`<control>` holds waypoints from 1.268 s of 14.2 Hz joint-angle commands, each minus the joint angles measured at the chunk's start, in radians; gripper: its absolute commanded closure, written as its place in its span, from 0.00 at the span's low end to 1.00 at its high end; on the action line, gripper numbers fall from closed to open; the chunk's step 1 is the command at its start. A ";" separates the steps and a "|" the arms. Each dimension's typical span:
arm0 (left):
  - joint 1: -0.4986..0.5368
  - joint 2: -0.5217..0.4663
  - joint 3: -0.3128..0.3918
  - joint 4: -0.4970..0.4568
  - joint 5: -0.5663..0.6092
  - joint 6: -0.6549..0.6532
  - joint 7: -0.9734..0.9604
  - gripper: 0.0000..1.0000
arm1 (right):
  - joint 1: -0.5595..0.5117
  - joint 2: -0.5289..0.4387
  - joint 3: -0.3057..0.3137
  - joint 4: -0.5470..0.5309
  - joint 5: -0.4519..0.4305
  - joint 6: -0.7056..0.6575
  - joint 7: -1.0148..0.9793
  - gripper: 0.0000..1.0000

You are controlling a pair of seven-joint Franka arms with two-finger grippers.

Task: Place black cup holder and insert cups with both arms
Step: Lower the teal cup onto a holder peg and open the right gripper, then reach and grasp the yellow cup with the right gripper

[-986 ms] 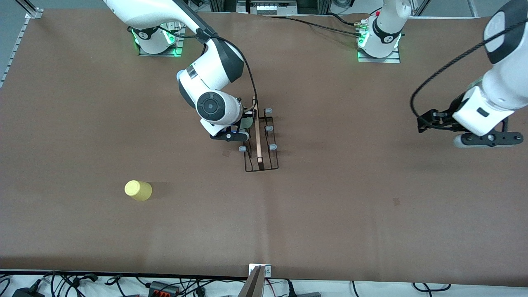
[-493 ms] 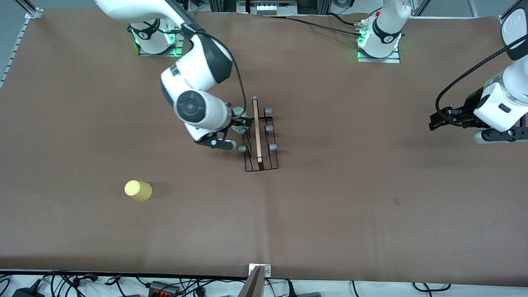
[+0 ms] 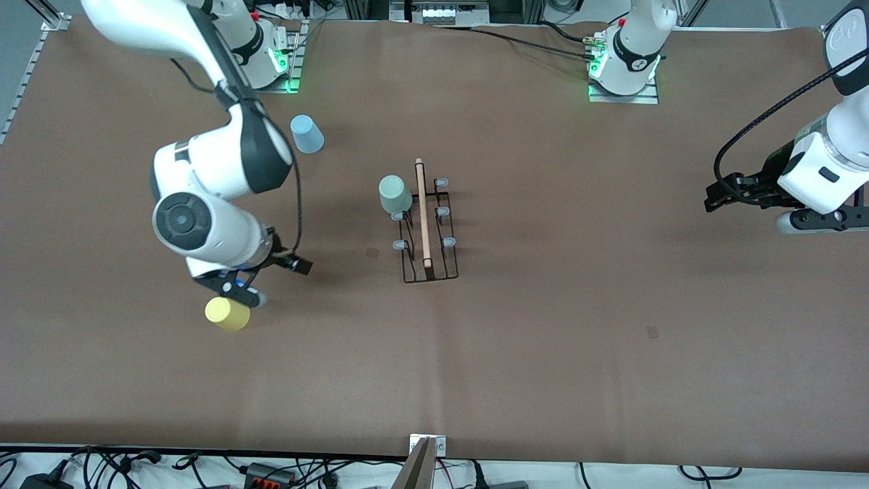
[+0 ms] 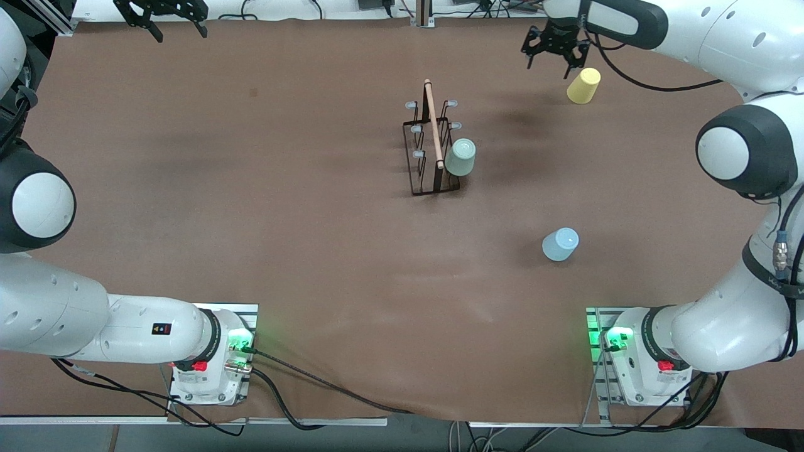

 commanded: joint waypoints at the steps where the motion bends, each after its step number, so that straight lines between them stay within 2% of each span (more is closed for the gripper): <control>1: 0.003 0.009 0.006 0.029 -0.006 -0.029 0.026 0.00 | -0.078 0.055 0.003 0.036 -0.011 0.054 -0.152 0.00; 7: 0.001 0.009 0.006 0.029 -0.005 -0.030 0.029 0.00 | -0.213 0.146 0.003 0.036 -0.011 0.153 -0.559 0.00; 11: 0.000 0.009 0.004 0.029 -0.003 -0.030 0.029 0.00 | -0.236 0.203 0.003 0.038 -0.011 0.241 -0.723 0.00; 18: 0.001 0.009 0.000 0.029 -0.003 -0.033 0.029 0.00 | -0.241 0.224 0.005 0.038 -0.008 0.261 -0.766 0.00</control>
